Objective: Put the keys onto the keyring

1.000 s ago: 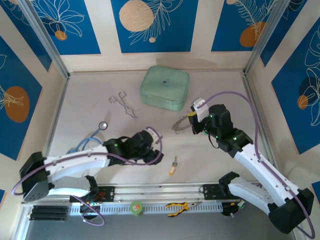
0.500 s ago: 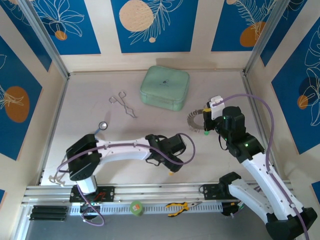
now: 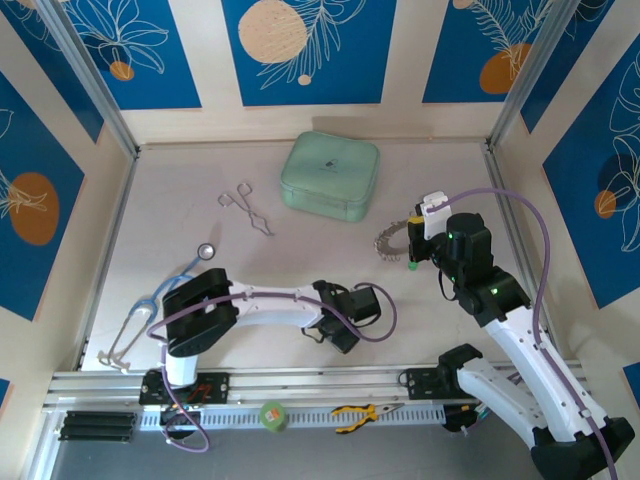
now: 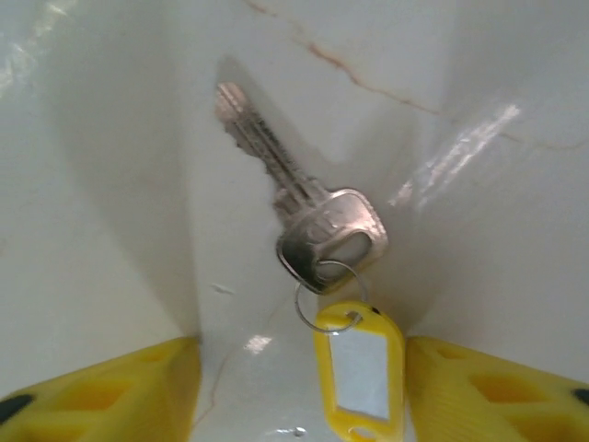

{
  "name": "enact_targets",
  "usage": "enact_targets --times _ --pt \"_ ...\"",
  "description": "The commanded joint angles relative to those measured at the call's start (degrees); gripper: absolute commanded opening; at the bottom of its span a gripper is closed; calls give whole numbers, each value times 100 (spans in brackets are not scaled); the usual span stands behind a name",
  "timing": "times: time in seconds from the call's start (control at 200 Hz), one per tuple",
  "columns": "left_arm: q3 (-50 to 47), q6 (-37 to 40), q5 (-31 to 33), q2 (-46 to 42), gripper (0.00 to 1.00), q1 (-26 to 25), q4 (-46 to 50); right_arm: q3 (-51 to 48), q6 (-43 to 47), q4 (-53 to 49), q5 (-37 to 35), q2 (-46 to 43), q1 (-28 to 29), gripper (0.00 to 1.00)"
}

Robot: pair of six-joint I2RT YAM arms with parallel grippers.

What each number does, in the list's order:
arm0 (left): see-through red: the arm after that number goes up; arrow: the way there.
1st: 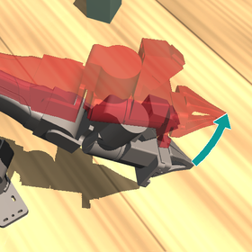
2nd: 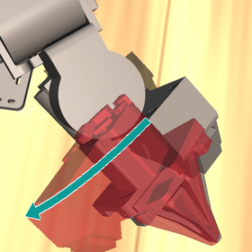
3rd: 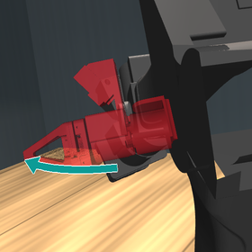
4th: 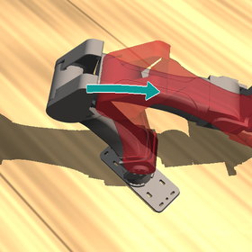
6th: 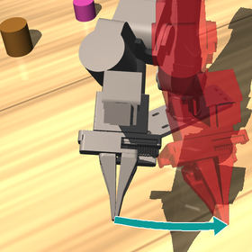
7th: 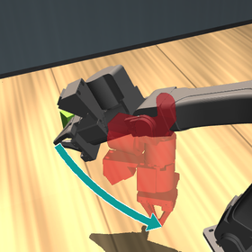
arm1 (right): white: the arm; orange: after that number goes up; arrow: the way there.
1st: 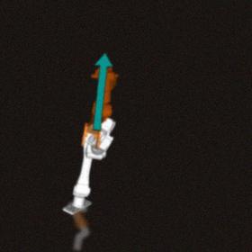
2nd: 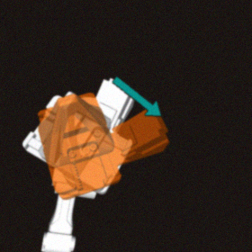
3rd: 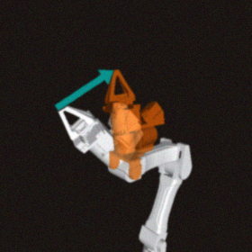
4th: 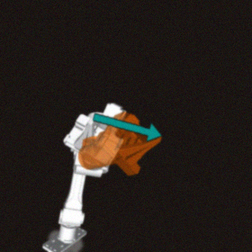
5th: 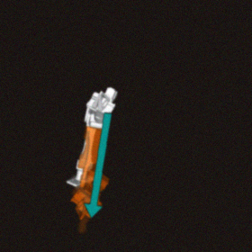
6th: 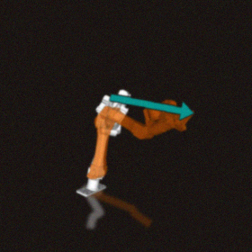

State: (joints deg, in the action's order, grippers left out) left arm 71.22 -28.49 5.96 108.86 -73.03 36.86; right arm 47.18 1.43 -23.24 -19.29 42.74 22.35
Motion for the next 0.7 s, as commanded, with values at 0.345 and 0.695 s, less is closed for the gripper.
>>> enact_targets --times 0.345,0.695 --pt "-111 446 919 -41 5 94 436 207 -48 105 143 -55 -49 0" --pt "-842 732 1127 -1098 0 589 267 265 -99 83 299 4 -44 0"
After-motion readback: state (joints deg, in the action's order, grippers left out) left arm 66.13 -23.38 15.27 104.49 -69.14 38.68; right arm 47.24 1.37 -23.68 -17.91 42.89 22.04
